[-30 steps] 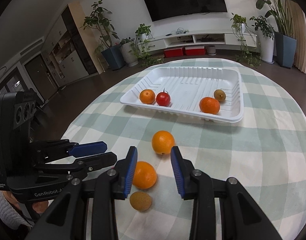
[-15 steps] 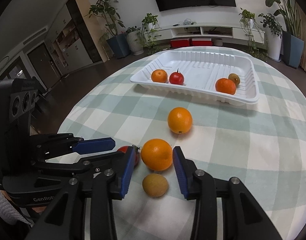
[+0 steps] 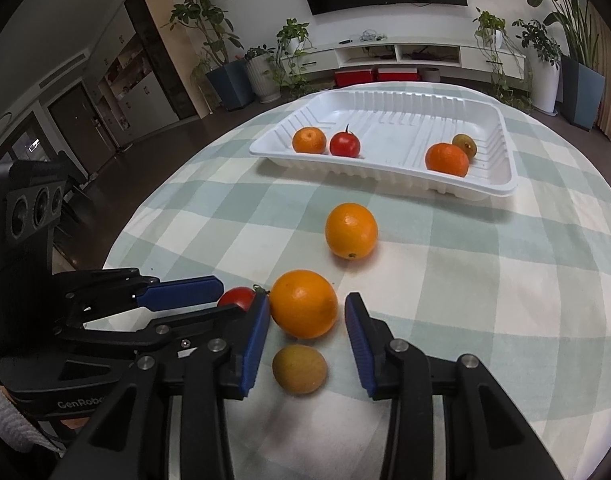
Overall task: Organize fruits
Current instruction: 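Move the left gripper around a red tomato while the right gripper surrounds a large orange, then close the left gripper on the red tomato while the right gripper closes on the orange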
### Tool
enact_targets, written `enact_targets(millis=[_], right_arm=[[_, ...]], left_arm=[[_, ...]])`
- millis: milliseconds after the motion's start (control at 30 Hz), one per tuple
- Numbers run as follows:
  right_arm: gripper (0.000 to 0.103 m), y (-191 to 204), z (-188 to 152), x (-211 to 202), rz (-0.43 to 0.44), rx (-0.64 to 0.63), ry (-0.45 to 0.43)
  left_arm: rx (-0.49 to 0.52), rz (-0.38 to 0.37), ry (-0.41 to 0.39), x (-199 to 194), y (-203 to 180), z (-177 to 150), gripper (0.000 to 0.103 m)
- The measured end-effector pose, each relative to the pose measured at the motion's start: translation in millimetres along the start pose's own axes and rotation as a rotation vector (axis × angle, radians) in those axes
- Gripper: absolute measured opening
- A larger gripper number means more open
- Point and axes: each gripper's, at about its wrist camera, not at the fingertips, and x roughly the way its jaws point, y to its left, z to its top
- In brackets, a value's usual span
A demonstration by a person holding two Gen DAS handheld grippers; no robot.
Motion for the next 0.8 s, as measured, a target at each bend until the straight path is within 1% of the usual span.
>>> enact_targets(millis=[600,800], right_arm=[[0.043,-0.1,3.6,7.6,0.008,-0.007,0.021],[0.043,0.4,3.2,8.4,0.012,-0.001,0.025]], left_arm=[[-0.018,-0.048,0.002,3.3,4.5,-0.3,0.031],[-0.025,-0.050,0.011,6.3,5.4,-0.8,0.031]])
